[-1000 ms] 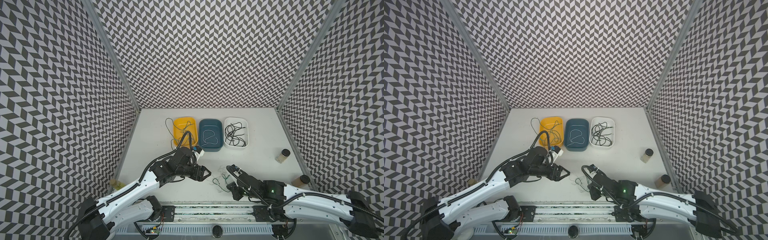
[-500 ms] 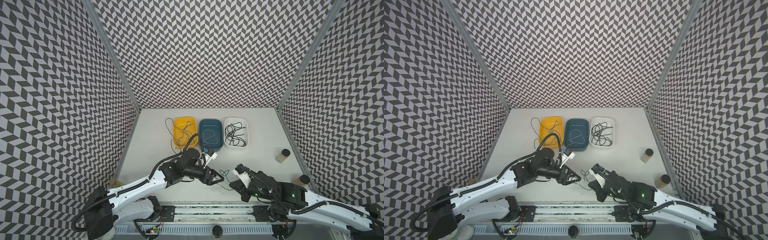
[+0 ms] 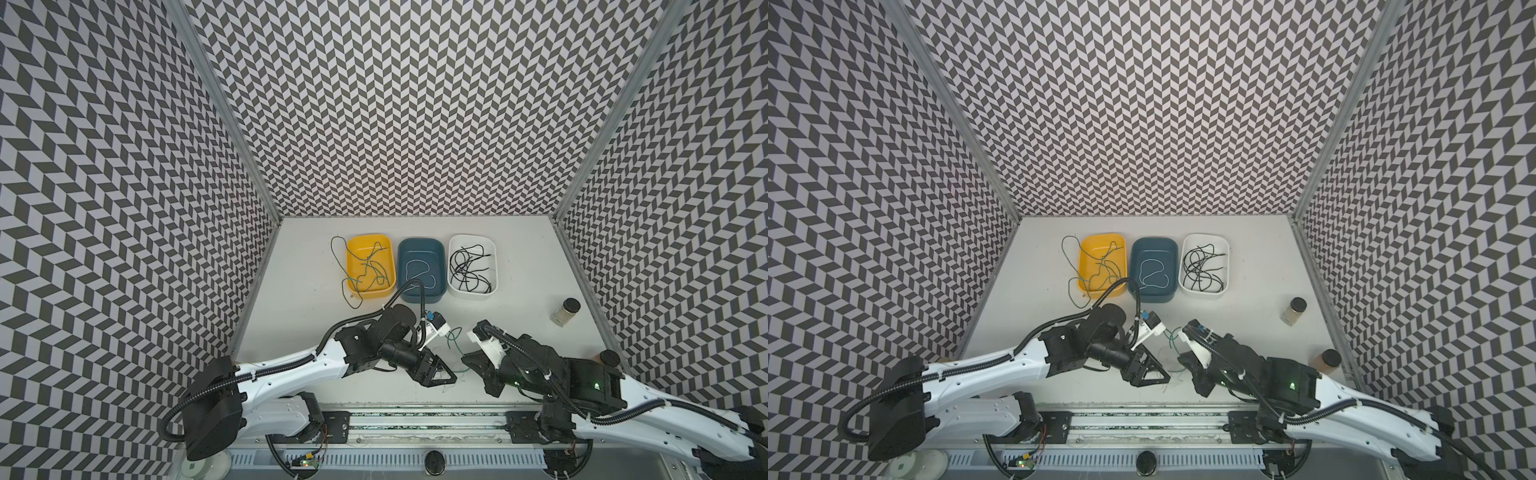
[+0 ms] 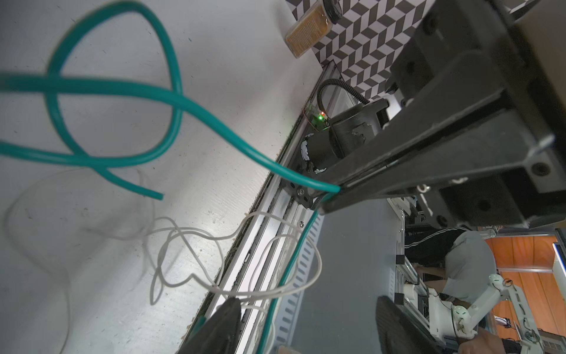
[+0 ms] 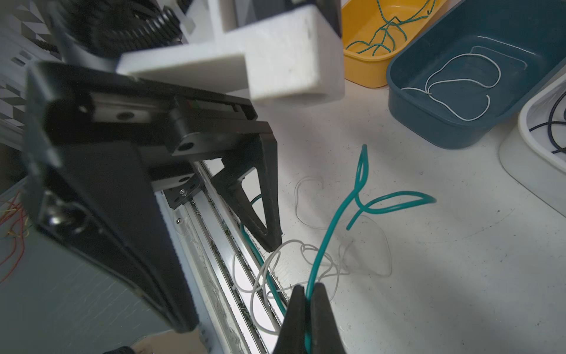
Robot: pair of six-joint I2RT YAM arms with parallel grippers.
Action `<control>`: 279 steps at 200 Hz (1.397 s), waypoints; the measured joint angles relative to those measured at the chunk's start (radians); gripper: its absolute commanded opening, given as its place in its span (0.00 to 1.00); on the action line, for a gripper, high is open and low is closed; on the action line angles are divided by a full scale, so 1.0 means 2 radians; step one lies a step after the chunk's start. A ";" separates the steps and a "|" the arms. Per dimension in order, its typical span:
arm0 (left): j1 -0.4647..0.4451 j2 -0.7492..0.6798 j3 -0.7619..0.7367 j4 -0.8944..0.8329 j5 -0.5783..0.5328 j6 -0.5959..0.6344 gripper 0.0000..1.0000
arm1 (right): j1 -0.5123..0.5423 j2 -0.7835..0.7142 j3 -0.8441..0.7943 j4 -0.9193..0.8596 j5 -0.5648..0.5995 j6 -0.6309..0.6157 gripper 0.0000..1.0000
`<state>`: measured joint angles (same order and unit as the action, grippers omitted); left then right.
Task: Untangle the cables
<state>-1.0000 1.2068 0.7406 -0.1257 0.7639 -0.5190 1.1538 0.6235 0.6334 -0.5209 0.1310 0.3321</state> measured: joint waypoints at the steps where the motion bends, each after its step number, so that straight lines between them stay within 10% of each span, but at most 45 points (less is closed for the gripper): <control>1: 0.000 0.001 0.001 -0.002 -0.001 0.001 0.70 | 0.000 0.001 0.001 0.000 0.000 0.000 0.00; 188: -0.006 -0.027 -0.059 0.074 -0.049 0.011 0.77 | -0.002 -0.011 0.187 -0.011 0.110 -0.014 0.00; 207: -0.007 -0.027 -0.062 0.091 -0.059 0.009 0.60 | -0.002 0.005 0.212 -0.016 0.109 -0.017 0.00; 230: -0.007 -0.031 -0.066 0.101 -0.074 0.008 0.13 | -0.002 0.010 0.228 -0.023 0.113 -0.024 0.00; 279: 0.012 -0.090 -0.073 0.082 -0.109 0.006 0.20 | -0.003 0.015 0.258 -0.042 0.149 -0.048 0.00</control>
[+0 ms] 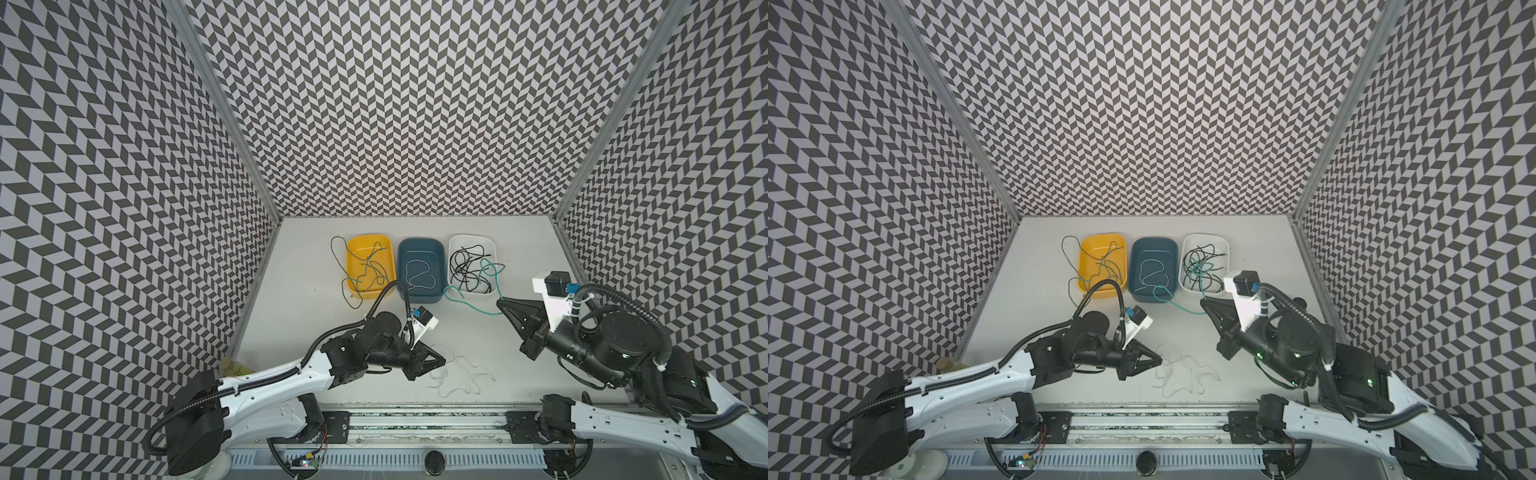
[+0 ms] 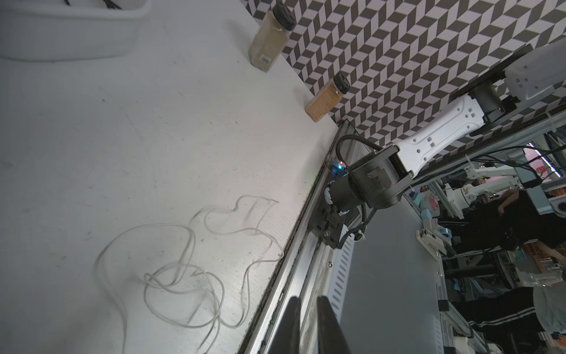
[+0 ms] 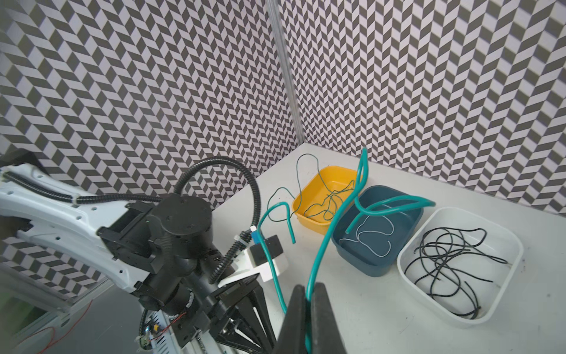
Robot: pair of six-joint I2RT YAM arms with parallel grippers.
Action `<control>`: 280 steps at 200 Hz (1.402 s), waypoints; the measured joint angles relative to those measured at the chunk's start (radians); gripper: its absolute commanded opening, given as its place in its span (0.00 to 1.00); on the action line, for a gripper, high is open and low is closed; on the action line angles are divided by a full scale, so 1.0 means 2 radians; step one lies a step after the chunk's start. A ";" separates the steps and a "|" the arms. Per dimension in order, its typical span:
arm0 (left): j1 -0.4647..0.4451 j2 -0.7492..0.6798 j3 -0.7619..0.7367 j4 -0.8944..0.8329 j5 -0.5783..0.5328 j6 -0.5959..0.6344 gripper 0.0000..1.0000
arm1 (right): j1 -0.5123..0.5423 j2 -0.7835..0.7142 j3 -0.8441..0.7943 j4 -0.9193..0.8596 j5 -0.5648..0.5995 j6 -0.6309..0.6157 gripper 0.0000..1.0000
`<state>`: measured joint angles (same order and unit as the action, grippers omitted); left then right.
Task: Untangle the cables
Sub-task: 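Carry the green wire with the right gripper and drop it into the yellow tray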
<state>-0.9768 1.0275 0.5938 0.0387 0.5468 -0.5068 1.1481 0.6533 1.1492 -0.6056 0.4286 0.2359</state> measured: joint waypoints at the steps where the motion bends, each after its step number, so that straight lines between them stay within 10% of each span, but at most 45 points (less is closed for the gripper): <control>1: 0.000 -0.002 0.000 -0.001 -0.001 0.000 0.21 | 0.000 0.001 0.001 0.000 0.001 -0.001 0.00; 40: 0.056 -0.120 0.031 -0.125 -0.081 0.008 0.44 | -0.016 0.057 0.026 -0.001 0.008 -0.025 0.00; 70: 0.147 -0.211 0.083 -0.219 -0.137 0.032 0.60 | -0.123 0.137 0.061 0.008 -0.091 -0.018 0.00; 159: 0.272 -0.268 0.083 -0.340 -0.223 0.049 0.66 | -0.204 0.516 0.257 0.066 -0.274 0.000 0.00; 280: 0.282 -0.294 0.076 -0.353 -0.244 0.045 0.66 | -0.241 0.838 0.525 0.029 -0.344 -0.017 0.00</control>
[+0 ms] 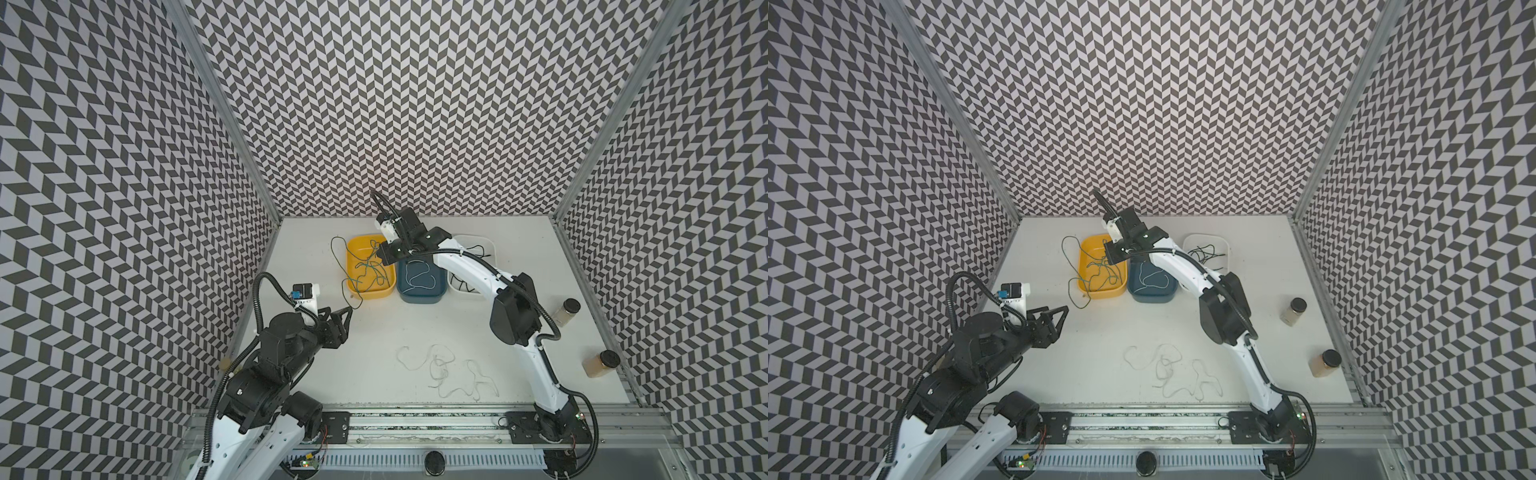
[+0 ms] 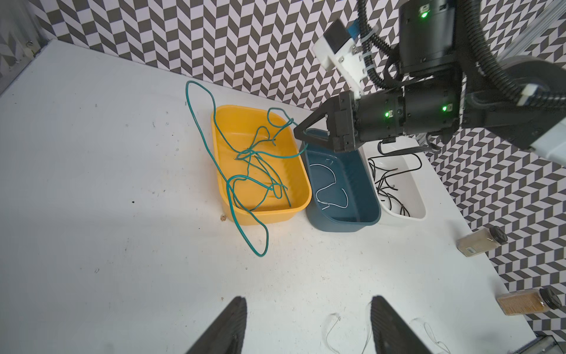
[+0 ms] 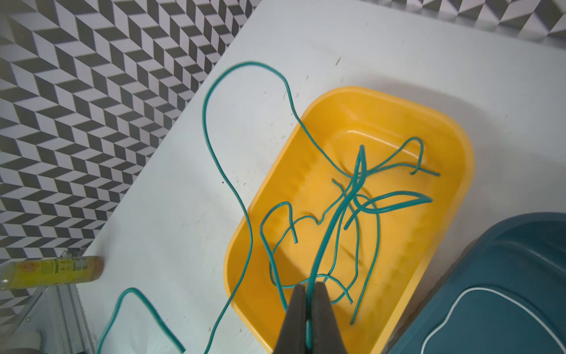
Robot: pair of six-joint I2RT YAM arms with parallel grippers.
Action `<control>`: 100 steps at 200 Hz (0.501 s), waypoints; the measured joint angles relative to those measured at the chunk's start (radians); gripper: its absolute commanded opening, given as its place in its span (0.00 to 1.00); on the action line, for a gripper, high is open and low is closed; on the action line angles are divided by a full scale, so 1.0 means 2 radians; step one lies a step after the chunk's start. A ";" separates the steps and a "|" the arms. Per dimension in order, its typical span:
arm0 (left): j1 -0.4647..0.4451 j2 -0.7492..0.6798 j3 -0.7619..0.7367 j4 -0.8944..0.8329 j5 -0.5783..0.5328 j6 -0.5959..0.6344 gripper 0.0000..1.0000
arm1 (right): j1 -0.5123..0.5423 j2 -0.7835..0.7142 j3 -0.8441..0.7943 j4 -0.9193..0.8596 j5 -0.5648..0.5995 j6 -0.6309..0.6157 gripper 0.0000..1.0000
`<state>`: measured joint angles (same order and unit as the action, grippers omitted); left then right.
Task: Untangle the cables
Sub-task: 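Carry the green wire with the right gripper and drop it into the yellow tray, then move the right gripper back down to the white wires on the table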
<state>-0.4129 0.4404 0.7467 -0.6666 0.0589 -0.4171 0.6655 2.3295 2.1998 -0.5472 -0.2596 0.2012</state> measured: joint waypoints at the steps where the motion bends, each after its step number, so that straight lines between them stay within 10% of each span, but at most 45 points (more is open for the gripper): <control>1: 0.000 0.000 0.000 0.000 0.000 0.000 0.66 | 0.000 0.001 0.000 -0.001 0.000 0.000 0.01; 32: 0.000 0.000 0.000 0.000 0.000 0.000 0.66 | 0.002 0.003 -0.016 -0.006 -0.008 -0.002 0.32; 100: 0.000 0.011 0.000 0.000 0.002 0.000 0.66 | 0.009 -0.098 -0.104 -0.025 0.018 -0.005 0.49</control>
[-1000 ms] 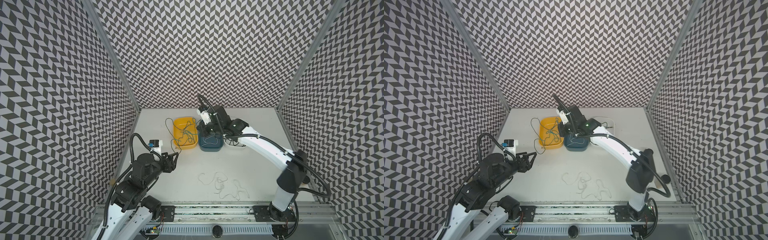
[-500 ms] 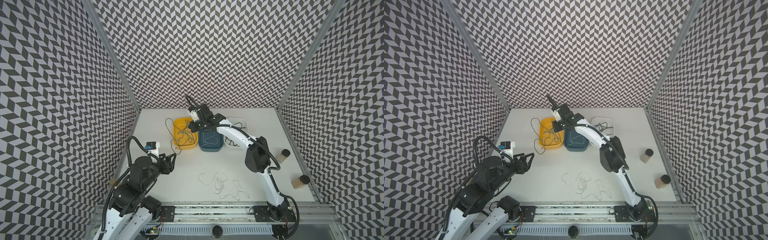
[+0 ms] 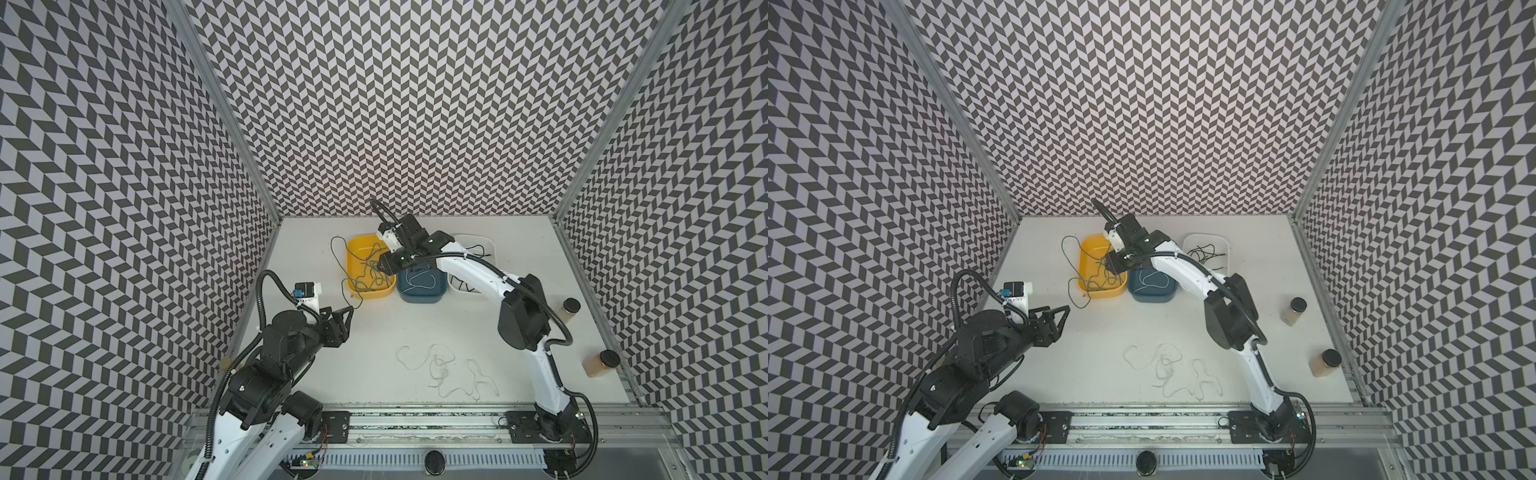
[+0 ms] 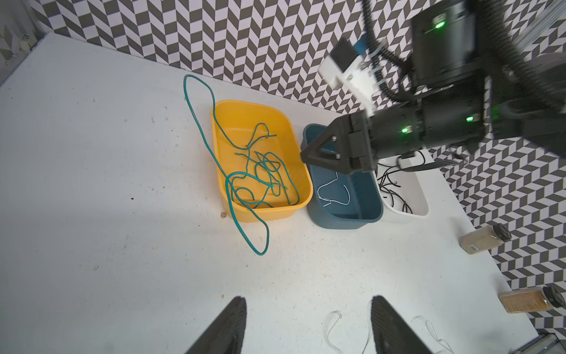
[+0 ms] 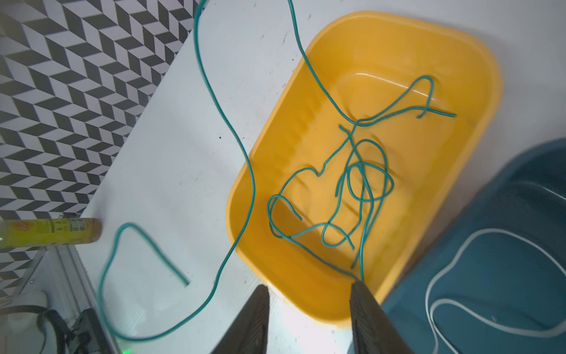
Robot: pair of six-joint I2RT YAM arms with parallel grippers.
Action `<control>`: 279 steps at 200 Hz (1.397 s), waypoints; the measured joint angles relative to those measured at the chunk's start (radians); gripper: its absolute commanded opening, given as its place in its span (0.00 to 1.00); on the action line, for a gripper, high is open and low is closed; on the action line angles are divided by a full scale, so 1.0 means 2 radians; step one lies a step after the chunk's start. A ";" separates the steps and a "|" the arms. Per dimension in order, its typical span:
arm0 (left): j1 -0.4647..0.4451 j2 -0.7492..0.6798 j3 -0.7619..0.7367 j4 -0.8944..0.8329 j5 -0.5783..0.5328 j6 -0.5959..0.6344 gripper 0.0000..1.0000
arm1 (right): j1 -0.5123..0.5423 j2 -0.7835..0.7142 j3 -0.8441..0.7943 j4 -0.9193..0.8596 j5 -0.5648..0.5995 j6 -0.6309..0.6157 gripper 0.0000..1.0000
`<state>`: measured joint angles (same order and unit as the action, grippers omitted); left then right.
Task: Untangle the cables
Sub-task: 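Move the right gripper back down to the white wires on the table, then grasp a white wire with the right gripper and lift it toward the trays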
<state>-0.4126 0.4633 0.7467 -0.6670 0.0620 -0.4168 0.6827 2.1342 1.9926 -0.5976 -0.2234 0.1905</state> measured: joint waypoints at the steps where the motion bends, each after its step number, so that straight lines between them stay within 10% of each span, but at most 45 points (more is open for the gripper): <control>1: 0.000 0.000 0.000 0.000 0.000 0.000 0.66 | 0.000 -0.006 -0.005 -0.002 0.002 0.000 0.49; 62: 0.000 0.031 0.000 0.000 0.018 0.000 0.67 | 0.005 -0.399 -0.351 0.050 0.092 0.037 0.55; 116: 0.001 0.034 0.000 0.000 0.031 0.000 0.67 | 0.070 -0.585 -0.615 -0.013 0.147 0.132 0.55; 155: 0.003 0.041 0.000 0.000 0.036 0.000 0.67 | 0.171 -0.623 -0.665 -0.058 0.201 0.217 0.56; 235: 0.003 0.041 0.000 0.000 0.036 0.001 0.67 | 0.212 -0.632 -0.748 -0.024 0.194 0.311 0.52; 279: 0.004 0.043 0.000 0.000 0.036 0.001 0.67 | 0.224 -0.580 -0.750 0.026 0.187 0.326 0.17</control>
<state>-0.4046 0.5488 0.7464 -0.6666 0.1349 -0.4156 1.1316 0.9737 0.4931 -0.5449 0.1501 0.8421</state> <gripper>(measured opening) 0.669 0.252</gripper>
